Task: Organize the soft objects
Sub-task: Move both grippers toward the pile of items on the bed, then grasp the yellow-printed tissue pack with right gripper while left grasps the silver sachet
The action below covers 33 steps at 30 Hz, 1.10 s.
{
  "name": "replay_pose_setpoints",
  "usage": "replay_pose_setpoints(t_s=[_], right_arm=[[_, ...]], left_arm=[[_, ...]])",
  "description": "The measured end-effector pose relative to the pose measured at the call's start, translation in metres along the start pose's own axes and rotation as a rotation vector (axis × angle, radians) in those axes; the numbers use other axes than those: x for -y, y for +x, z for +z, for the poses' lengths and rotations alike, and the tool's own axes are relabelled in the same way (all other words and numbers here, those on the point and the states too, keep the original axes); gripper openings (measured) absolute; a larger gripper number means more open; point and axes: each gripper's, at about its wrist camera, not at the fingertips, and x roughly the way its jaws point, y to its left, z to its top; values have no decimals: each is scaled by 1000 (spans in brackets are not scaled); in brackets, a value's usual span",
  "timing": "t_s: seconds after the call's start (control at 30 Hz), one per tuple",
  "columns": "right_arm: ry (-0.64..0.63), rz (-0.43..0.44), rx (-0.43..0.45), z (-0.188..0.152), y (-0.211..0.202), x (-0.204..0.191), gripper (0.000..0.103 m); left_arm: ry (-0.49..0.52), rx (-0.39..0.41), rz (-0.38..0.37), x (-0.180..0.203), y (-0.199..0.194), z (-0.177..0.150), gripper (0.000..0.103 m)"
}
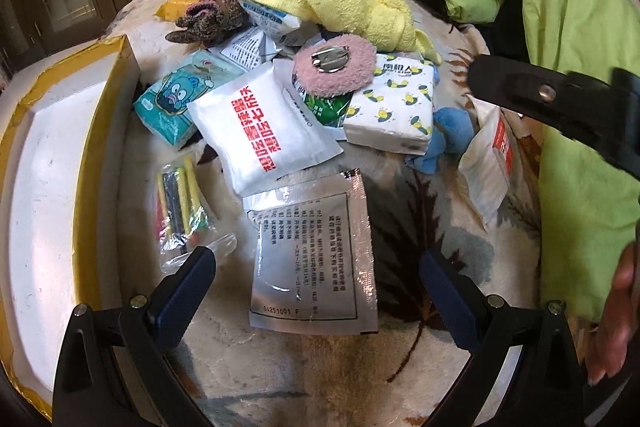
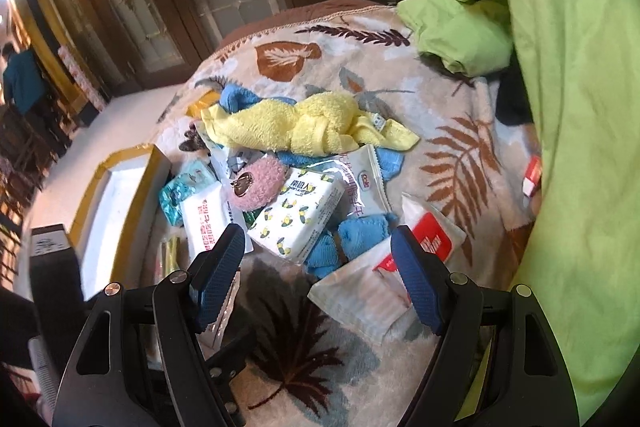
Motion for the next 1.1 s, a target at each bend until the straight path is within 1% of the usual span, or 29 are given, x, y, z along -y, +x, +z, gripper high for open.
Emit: replay_pose_setpoints(t_s=[0.1, 0.13, 0.2, 0.23, 0.3, 0.33, 0.37, 0.4, 0.43, 0.47, 0.53, 0.6, 0.67, 0.77, 0.87, 0.9, 0.93, 0.97, 1.0, 1.03, 1.1], right_arm=[[-60, 10, -14, 5, 7, -6, 77], [-78, 33, -14, 5, 8, -7, 77], [-119, 95, -60, 7, 14, -9, 77], [-132, 94, -71, 6, 16, -10, 77], [-115, 41, -57, 5, 17, -6, 77], [-78, 31, -69, 4, 20, -3, 77], [-26, 44, -92, 4, 24, 0, 77], [-4, 51, -101, 4, 27, 1, 77], [3, 36, -113, 4, 31, -1, 77], [-16, 18, -117, 4, 34, -5, 77], [-82, -4, -124, 5, 39, -18, 77], [-98, -8, -137, 7, 45, -27, 77], [-94, -48, -157, 10, 54, -31, 77], [-67, -67, -196, 13, 69, -32, 77], [-45, -96, -227, 14, 81, -32, 77], [-39, -102, -229, 15, 85, -31, 74], [-37, -102, -236, 16, 89, -30, 63], [-41, -105, -244, 15, 93, -29, 55], [-46, -115, -240, 14, 93, -28, 44], [-45, -120, -228, 14, 91, -25, 39], [-11, -92, -226, 14, 88, -14, 38]], left_arm=[[-5, -4, 2, -1, 3, 2, 102], [-5, -6, 3, -1, 4, 2, 102], [-9, -9, 8, -1, 6, 3, 102], [-13, -9, 9, 1, 6, 4, 102], [-20, -13, 8, 2, 9, 6, 102], [-17, -15, 5, 2, 9, 6, 102], [-13, -14, 6, 2, 10, 6, 102], [-6, -9, 13, 1, 9, 6, 102], [-5, -6, 22, -1, 9, 5, 102], [-11, -9, 26, -3, 11, 5, 102], [-39, -26, 7, -11, 14, 6, 102], [-53, -35, -12, -12, 16, 6, 102], [-46, -30, -10, -10, 16, 6, 102], [-31, -27, -3, -5, 18, 9, 102], [-48, -37, -8, -7, 22, 11, 102], [-47, -38, -8, -6, 23, 11, 102], [-42, -39, -8, -7, 22, 10, 102], [-38, -38, -8, -6, 23, 10, 102], [-39, -36, -8, -6, 24, 10, 102], [-41, -37, -8, -7, 24, 10, 102], [-44, -43, -3, -6, 27, 11, 102]])
